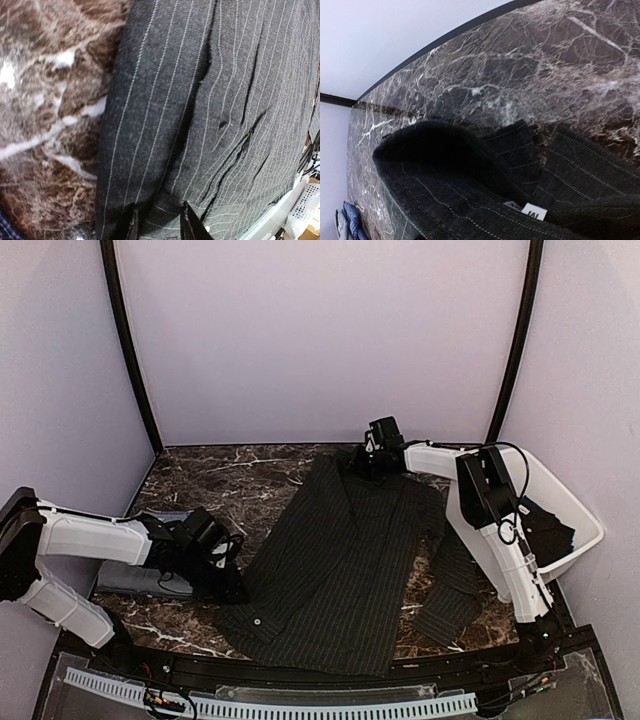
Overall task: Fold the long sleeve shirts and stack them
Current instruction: Fold the flattened shirt at the center of the board.
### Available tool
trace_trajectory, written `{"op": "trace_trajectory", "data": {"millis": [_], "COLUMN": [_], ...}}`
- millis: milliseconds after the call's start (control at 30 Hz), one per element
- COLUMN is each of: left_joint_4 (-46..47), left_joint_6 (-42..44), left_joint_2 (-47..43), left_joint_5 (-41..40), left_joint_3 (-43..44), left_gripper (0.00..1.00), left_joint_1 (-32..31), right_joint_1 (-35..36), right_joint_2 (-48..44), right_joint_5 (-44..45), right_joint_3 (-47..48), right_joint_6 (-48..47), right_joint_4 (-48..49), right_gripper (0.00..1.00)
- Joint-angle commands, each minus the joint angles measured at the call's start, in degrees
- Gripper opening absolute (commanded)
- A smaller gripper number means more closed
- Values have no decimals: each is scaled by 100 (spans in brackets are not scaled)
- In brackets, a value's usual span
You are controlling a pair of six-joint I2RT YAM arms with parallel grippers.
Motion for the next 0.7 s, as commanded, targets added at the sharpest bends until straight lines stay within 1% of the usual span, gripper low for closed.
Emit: {"op": "trace_trajectory", "data": {"millis": [0,200,433,533,600,667], "left_joint_4": [-948,-989,-1044,-1020,-995,-994], "left_joint_6": [-303,-363,-323,-318,-311,-300], "left_joint_2": [-44,-59,35,71,90,85], "left_joint_5": [-59,-65,-78,-53,-27,-18], "left_joint_3": [-325,-333,-189,-177,-174,-147], "left_gripper": [28,27,27,27,26,26], "left_joint_1": [-88,-115,-114,-112,-110,-107], "right_joint_1": [-74,-222,-461,-491,-482,-452], "right_joint_2": [318,747,960,929,830,680], "right_joint_5": [608,745,624,279,68,-63], "right_joint_3": [583,999,1104,1135,1126,1097], "right_joint_6": [-130,66,284,262,192,91], "right_joint_4": [-460,-412,-337,-257,-153,-57], "right_gripper": [31,25,24,25,28,32]}}
